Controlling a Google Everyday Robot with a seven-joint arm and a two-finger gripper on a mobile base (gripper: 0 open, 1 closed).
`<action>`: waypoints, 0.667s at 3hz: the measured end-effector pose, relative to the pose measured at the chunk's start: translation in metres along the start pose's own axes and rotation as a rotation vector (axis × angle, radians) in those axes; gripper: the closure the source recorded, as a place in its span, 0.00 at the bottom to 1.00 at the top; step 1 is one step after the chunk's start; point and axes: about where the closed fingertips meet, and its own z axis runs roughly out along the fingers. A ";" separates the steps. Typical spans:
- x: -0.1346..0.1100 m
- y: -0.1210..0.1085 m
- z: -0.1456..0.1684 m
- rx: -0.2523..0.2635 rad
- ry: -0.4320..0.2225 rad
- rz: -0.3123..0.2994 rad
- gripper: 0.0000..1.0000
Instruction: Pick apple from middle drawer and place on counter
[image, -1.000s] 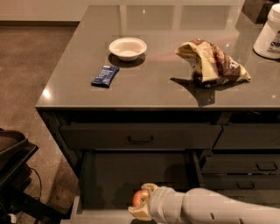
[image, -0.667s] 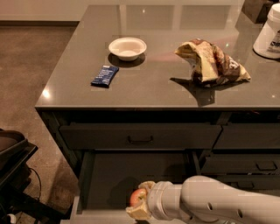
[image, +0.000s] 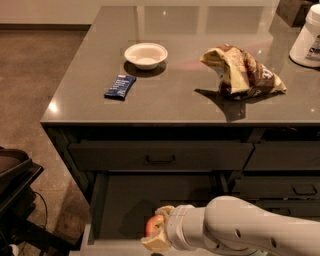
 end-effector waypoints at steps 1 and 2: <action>-0.007 -0.001 -0.014 0.010 0.044 -0.044 1.00; -0.049 -0.024 -0.071 0.075 0.077 -0.222 1.00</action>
Offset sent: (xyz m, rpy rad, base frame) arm -0.0060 -0.0739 0.2465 -0.3787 -0.2880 0.5384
